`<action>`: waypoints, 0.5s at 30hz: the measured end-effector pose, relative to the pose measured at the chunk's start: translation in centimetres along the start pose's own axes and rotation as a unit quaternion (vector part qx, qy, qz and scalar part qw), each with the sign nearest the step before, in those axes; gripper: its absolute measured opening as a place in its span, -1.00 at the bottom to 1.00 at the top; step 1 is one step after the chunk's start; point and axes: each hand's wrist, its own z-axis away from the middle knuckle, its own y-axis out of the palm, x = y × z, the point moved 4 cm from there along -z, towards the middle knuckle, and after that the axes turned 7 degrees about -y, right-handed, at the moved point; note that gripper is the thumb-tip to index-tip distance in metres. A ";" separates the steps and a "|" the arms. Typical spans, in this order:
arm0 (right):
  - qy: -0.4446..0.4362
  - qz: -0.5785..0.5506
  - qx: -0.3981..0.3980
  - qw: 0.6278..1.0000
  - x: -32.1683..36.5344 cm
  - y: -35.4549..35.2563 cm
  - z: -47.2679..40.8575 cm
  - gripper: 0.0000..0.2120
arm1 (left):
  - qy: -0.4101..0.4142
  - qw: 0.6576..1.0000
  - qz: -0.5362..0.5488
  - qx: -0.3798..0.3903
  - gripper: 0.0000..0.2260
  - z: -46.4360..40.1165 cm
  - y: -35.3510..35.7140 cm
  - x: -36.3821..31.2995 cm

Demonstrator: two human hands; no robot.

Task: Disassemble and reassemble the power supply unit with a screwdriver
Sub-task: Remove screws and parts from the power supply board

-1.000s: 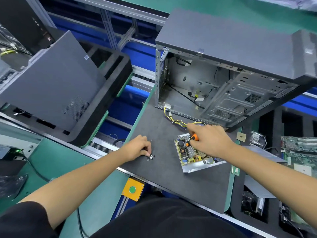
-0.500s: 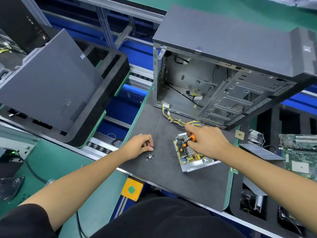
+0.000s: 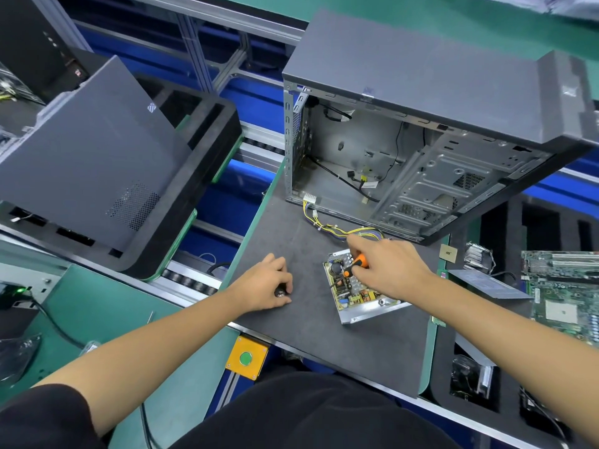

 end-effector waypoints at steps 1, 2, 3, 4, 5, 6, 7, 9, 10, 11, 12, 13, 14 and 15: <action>0.000 -0.001 0.001 1.000 0.0 0.0 0.1 -0.83 | -0.014 1.000 0.012 0.005 -0.80 0.0 0.1 0.0; 0.001 -0.004 0.002 1.000 -0.1 0.0 0.1 -0.83 | -0.027 0.999 0.025 0.011 -0.82 0.1 0.1 0.0; 0.003 -0.006 0.004 1.000 -0.1 0.0 0.2 -0.82 | -0.034 0.999 0.035 0.014 -0.84 0.1 0.2 0.0; 0.004 -0.010 0.006 1.000 -0.1 0.0 0.3 -0.82 | -0.038 0.998 0.042 0.015 -0.85 0.1 0.2 0.1; 0.006 -0.013 0.008 1.000 -0.1 0.0 0.3 -0.81 | -0.040 0.998 0.047 0.015 -0.86 0.1 0.2 0.1; 0.007 -0.015 0.008 1.000 -0.1 -0.1 0.4 -0.81 | -0.041 0.998 0.050 0.016 -0.86 0.0 0.3 0.2; 0.007 -0.017 0.008 1.000 0.0 -0.1 0.5 -0.81 | -0.043 0.998 0.053 0.017 -0.86 0.0 0.4 0.2; 0.005 -0.019 0.005 1.000 0.1 -0.2 0.6 -0.81 | -0.043 0.997 0.054 0.023 -0.84 -0.2 0.5 0.2; 0.004 -0.019 0.004 1.000 0.1 -0.2 0.6 -0.82 | -0.042 0.997 0.056 0.025 -0.83 -0.3 0.6 0.2; 0.003 -0.018 0.002 1.000 0.1 -0.3 0.7 -0.82 | -0.039 0.997 0.059 0.024 -0.83 -0.3 0.6 0.1; 0.003 -0.018 0.001 1.000 0.1 -0.3 0.7 -0.82 | -0.033 0.997 0.063 0.017 -0.83 -0.4 0.5 -0.1; 0.005 -0.018 -0.001 1.000 0.0 -0.4 0.8 -0.82 | -0.025 0.997 0.069 0.006 -0.84 -0.4 0.3 -0.3; 0.007 -0.018 -0.005 1.000 -0.1 -0.4 0.8 -0.82 | -0.015 0.997 0.081 -0.009 -0.86 -0.4 0.0 -0.6; 0.008 -0.015 -0.010 1.000 -0.1 -0.5 0.9 -0.82 | -0.008 0.995 0.099 -0.022 -0.88 -0.3 -0.3 -0.9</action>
